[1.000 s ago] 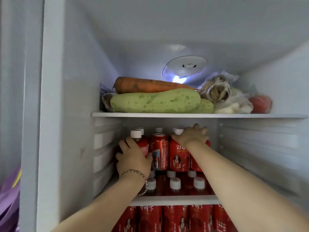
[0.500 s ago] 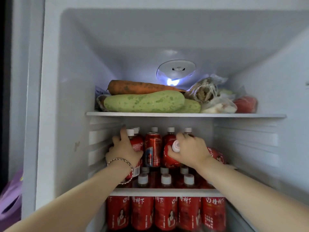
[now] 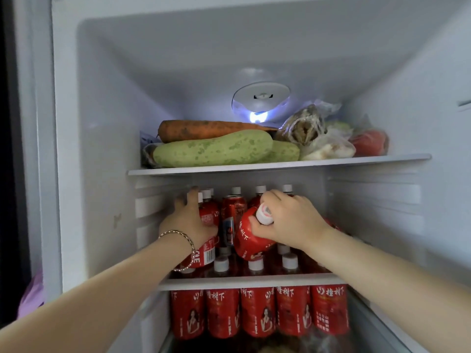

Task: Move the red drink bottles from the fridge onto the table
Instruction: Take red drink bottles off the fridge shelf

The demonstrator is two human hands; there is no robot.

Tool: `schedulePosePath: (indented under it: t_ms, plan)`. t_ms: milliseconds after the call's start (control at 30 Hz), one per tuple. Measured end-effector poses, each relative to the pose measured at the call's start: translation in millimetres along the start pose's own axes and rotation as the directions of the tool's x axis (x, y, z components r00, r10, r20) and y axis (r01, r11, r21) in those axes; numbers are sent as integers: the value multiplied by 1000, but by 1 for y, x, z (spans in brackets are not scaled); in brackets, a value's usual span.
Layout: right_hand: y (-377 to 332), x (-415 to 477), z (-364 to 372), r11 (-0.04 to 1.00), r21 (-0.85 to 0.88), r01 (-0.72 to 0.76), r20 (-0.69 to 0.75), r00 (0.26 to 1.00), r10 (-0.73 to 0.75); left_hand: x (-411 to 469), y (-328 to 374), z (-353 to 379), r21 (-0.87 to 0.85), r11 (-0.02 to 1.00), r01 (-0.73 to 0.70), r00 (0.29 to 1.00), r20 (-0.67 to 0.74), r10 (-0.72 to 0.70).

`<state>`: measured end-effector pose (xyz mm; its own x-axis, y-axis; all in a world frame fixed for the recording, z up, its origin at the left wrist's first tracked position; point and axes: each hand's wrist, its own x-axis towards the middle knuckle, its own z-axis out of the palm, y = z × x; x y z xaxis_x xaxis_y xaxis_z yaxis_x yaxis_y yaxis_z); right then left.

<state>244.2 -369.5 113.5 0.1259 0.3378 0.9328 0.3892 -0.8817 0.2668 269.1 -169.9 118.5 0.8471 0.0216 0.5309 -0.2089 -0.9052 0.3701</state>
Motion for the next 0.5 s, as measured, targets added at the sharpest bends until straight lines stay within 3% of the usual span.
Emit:
schedulePosePath:
  t_ms: [167, 367, 500]
  plan:
    - [-4, 15, 0, 985, 60, -164, 218, 965, 148, 5, -3, 1, 23, 999, -24, 999, -36, 25]
    - [-9, 13, 6, 959, 166, -230, 275, 945, 179, 25, 1, -3, -51, 995, -83, 980, -183, 72]
    - [-9, 14, 5, 961, 138, -238, 290, 938, 191, 27, 3, -17, -1, 994, -113, 981, -158, 111]
